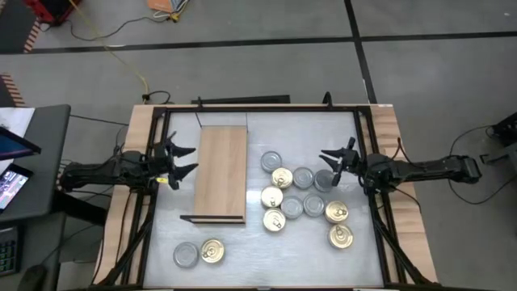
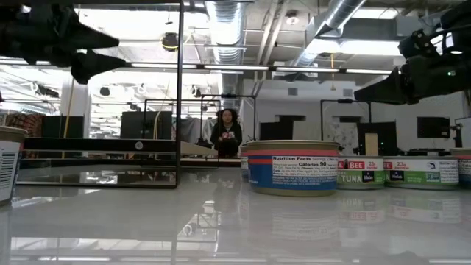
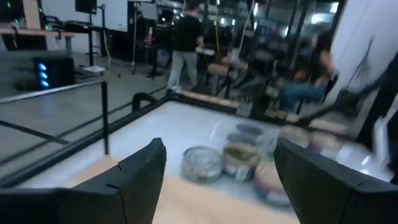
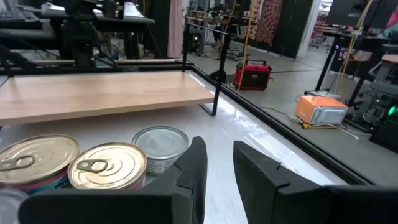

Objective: Stack canned seafood by type on shelf
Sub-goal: Put the blue-pink tuna can on the shelf

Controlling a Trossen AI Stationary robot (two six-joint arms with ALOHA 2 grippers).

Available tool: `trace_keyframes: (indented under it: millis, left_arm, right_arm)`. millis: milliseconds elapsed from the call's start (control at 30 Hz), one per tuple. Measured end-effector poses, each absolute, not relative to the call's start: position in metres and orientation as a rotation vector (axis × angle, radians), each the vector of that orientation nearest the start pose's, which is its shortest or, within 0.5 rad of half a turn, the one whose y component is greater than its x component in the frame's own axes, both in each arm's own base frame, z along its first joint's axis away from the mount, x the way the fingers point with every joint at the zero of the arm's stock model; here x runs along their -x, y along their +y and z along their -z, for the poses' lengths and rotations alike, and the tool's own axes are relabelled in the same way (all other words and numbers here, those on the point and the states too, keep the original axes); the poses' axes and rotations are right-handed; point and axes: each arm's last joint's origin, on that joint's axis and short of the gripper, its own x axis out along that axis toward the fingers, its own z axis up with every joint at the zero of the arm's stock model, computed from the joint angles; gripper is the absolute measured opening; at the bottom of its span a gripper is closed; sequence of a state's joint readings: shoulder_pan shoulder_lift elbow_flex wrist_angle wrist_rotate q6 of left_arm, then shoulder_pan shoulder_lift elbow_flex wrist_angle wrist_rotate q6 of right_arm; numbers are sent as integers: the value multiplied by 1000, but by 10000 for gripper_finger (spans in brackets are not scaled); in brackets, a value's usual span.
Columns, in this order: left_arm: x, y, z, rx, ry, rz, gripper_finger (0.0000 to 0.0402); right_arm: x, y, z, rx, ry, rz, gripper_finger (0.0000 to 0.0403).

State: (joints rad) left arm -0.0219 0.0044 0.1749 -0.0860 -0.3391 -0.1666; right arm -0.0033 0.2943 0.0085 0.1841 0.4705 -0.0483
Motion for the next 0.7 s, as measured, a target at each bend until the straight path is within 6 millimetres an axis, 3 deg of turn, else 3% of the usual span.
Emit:
trace_keyframes:
  millis: [267, 467, 700]
  left_arm:
    - [-82, 8, -212, 215, -100, -309, 288]
    - [-82, 8, -212, 289, -113, -306, 288]
    - [-82, 8, -213, 237, -107, -308, 288]
  right_arm:
    - [-112, -13, -160, -87, 67, 477, 108]
    - [-113, -13, -163, -101, 35, 473, 108]
    - [-113, -12, -163, -88, 36, 466, 108]
